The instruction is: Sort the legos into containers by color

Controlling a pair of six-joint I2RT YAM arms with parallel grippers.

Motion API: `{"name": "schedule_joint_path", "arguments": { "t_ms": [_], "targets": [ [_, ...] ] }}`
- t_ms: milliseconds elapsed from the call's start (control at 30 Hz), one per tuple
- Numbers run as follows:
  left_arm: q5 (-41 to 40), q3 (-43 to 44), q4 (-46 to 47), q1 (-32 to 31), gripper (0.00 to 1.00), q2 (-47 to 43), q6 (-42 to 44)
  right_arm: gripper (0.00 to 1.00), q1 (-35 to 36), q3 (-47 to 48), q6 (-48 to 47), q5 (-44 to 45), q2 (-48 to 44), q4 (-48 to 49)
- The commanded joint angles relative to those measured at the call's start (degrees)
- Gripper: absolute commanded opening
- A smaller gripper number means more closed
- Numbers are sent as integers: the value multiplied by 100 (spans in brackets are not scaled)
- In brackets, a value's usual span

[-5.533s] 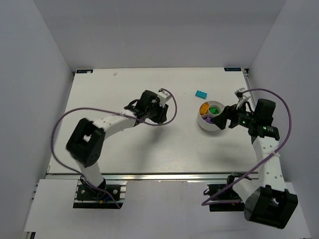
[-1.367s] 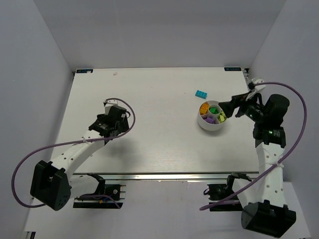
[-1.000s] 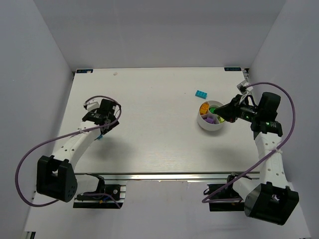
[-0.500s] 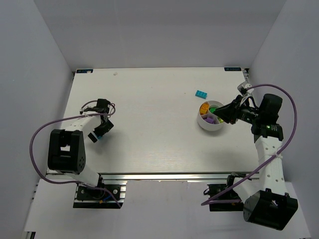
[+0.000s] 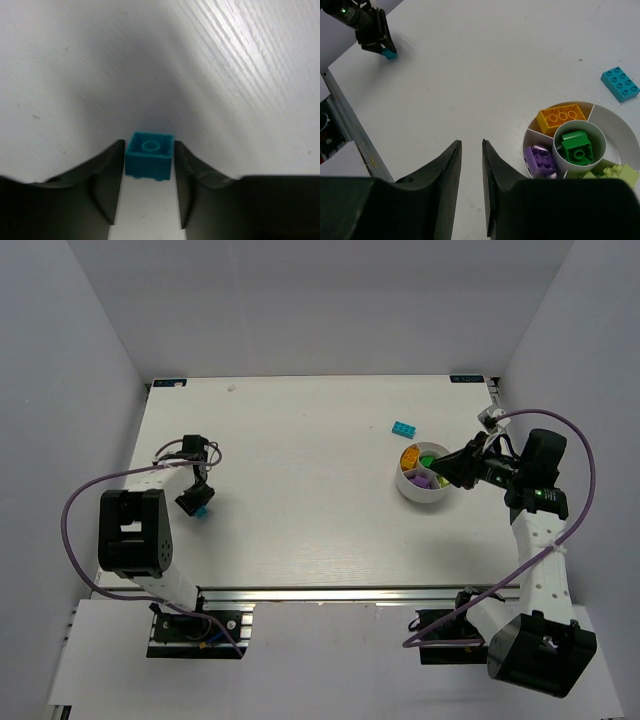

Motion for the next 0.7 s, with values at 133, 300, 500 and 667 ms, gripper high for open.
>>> {"name": "schedule_joint_path", "arguments": {
  "t_ms": [133, 300, 500, 667],
  "targets": [
    [660, 85, 290, 146, 25, -309, 316, 29, -137, 15, -32, 46, 75, 62],
    [2720, -55, 1286, -83, 2, -1317, 1317, 29, -313, 32, 160, 483, 66, 176],
    [5891, 119, 2793, -1188, 0, -1095, 1511, 0, -515, 15, 705, 1408, 31, 431],
    [6032, 1671, 3164, -2419, 0, -188, 1958, 0, -734, 32, 882, 1505, 163, 475]
  ]
}}
